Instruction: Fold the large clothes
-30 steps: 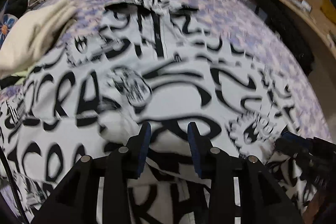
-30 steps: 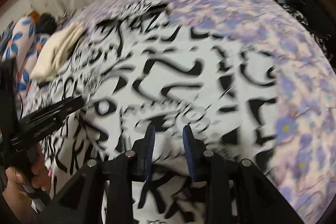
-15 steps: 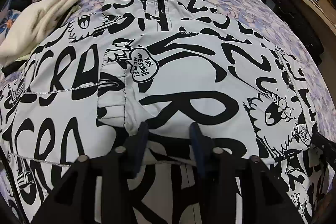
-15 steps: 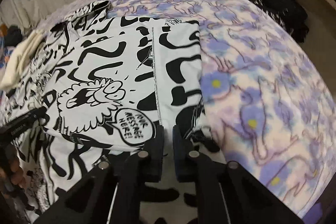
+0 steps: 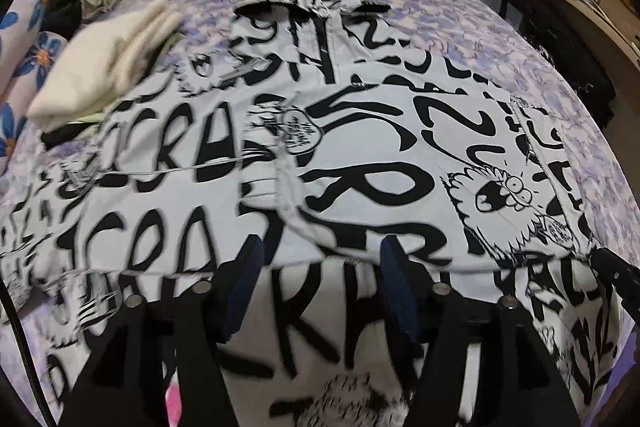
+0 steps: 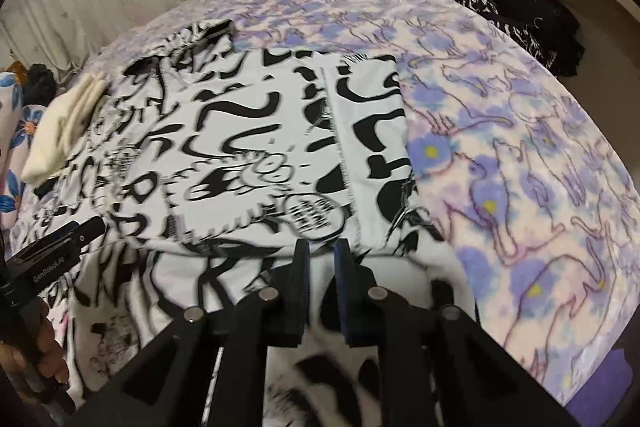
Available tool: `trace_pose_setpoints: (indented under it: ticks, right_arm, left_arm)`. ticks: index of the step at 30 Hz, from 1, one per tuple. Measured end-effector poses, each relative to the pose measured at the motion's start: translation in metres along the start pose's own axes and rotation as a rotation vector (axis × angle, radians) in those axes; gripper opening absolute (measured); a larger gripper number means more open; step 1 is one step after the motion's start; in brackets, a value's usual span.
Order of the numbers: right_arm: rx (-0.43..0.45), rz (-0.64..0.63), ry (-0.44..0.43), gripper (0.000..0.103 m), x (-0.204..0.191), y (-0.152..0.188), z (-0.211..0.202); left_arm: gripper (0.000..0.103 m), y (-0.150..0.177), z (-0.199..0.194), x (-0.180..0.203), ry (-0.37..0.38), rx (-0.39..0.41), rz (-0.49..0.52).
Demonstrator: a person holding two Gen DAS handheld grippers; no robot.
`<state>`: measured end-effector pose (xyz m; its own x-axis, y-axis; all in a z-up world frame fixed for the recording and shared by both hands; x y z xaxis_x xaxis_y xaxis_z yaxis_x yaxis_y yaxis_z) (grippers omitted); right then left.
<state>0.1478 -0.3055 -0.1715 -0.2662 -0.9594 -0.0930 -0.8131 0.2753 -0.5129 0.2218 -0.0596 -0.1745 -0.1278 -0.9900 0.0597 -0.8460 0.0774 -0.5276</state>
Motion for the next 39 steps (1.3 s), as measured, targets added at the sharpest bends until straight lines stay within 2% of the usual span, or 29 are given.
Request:
trace_pose_setpoints:
  ticks: [9,19,25,27,35,39]
  right_arm:
    - [0.015,-0.044,-0.078,0.013,-0.049,0.037,-0.037]
    - [-0.028,-0.135,-0.128,0.013,-0.106,0.081,-0.048]
    - [-0.023,-0.203,-0.114,0.016,-0.138,0.097,-0.051]
    - [-0.031,-0.221,-0.119,0.021,-0.151,0.101,-0.049]
    - [-0.041,-0.315,-0.151,0.023,-0.223,0.112,-0.043]
    - [-0.044,-0.385,-0.178,0.023,-0.269,0.116,-0.039]
  left_arm:
    - [0.064,0.046,-0.061,-0.038,-0.088,0.035,-0.011]
    - [0.064,0.105,-0.099,-0.1,-0.101,0.022,-0.069]
    - [0.064,0.135,-0.12,-0.173,-0.132,0.02,-0.196]
    - [0.064,0.145,-0.125,-0.198,-0.138,0.021,-0.241]
    - [0.064,0.187,-0.136,-0.305,-0.201,0.001,-0.411]
    - [0.064,0.198,-0.134,-0.346,-0.213,-0.006,-0.49]
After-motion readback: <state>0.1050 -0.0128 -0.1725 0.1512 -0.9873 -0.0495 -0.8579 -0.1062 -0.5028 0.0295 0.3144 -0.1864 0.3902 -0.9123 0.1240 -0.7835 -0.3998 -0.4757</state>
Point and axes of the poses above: each gripper's, at about its wrist camera, not at the fingertips, and z roughly the way its jaws point, x to its right, y to its underside, the point moved 8 cm from there along z, roughly the way its jaws point, and after that the axes turned 2 degrees about y, right-handed, at the moved point
